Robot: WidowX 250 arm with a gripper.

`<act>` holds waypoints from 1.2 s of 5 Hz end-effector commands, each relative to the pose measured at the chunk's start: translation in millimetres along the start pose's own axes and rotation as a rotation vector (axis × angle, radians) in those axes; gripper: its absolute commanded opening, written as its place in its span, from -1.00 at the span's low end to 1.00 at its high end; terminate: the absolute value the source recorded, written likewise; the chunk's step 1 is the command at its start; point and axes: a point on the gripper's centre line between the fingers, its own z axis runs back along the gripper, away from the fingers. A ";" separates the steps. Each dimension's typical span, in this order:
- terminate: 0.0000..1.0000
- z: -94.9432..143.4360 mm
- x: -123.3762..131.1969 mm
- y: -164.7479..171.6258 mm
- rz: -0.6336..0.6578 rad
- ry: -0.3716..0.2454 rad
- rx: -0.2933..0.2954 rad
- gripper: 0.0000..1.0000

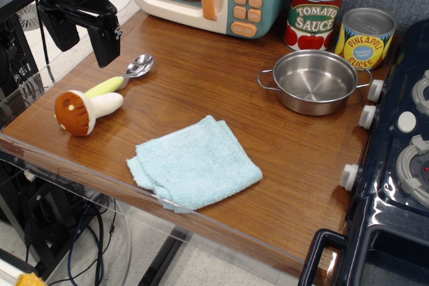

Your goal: Move pot to just right of spoon.

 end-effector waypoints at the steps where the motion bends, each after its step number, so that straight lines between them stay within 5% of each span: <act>1: -1.00 0.0 0.0 0.0 0.000 0.000 0.000 1.00; 4: -1.00 23.4 52.3 -45.3 -0.030 -0.061 -0.103 1.00; 5: -1.00 28.2 78.6 -75.2 -0.045 -0.089 -0.196 1.00; 6: -1.00 22.0 100.4 -97.4 -0.012 -0.106 -0.150 1.00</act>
